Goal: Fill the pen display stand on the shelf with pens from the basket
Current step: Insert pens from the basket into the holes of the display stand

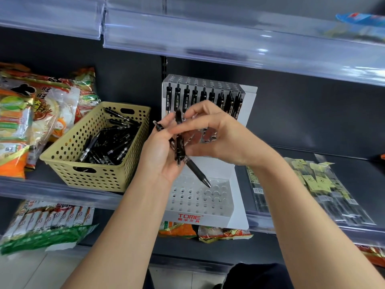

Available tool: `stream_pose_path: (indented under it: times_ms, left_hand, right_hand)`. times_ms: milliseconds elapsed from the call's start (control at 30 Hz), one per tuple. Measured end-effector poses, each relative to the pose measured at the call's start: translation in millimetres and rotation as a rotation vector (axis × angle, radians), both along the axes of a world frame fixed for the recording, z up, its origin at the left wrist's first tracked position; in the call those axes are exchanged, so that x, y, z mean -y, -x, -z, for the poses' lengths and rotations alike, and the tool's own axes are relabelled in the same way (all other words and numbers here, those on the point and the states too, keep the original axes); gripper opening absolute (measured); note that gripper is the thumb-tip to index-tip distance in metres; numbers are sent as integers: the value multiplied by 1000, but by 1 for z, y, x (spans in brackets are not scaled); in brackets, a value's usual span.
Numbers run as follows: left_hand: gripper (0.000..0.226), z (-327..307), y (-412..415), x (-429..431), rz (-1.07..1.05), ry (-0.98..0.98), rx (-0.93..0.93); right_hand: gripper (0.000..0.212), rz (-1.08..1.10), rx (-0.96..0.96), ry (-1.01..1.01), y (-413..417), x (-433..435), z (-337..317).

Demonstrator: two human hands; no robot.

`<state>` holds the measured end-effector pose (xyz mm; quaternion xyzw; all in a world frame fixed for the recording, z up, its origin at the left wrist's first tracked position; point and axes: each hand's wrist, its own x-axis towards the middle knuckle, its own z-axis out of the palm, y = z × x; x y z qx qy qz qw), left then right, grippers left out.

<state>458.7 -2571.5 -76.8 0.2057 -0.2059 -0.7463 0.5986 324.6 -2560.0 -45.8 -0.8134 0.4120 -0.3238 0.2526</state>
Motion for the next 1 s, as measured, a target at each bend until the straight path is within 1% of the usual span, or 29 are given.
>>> stream_pose_path:
  times_ms: [67, 100, 167, 233, 300, 333, 400, 433, 533, 567, 667, 733, 900, 1000]
  left_hand:
    - [33, 0, 1, 0, 21, 1, -44]
    - [27, 0, 1, 0, 35, 11, -45]
    - [20, 0, 1, -2, 35, 43, 18]
    - [24, -1, 2, -4, 0, 57, 107]
    - [24, 0, 3, -6, -24, 37, 171]
    - [21, -1, 3, -7, -31, 25, 210]
    - [17, 0, 2, -8, -49, 21, 303]
    - [17, 1, 1, -8, -58, 26, 340]
    - [16, 2, 2, -9, -65, 45, 400]
    - [15, 2, 2, -9, -59, 47, 414]
    - [11, 6, 3, -8, -43, 42, 450]
    - [10, 8, 3, -8, -35, 50, 474]
    - [6, 8, 2, -6, -6, 70, 474]
    - [10, 7, 2, -5, 17, 62, 425]
  right_hand:
    - [39, 24, -20, 82, -5, 1, 3]
    - [37, 38, -19, 127, -7, 2, 4]
    - [31, 53, 26, 200, -11, 2, 4]
    - [20, 96, 111, 278, -15, 1, 2]
    - [6, 209, 204, 371, -16, 2, -1]
    - [4, 283, 263, 404, -15, 3, -3]
    - [13, 415, 395, 425, -11, 3, -7]
    - [18, 473, 426, 428, -9, 3, -10]
    - [25, 642, 394, 432, 0, 6, -14]
    - [23, 682, 384, 418, 2, 7, -15]
    - [10, 767, 312, 419, 6, 10, -14]
    - [12, 817, 233, 441, 5, 11, -13]
    - [19, 886, 65, 421, 5, 14, -12]
    - [21, 900, 10, 379, 5, 17, -11]
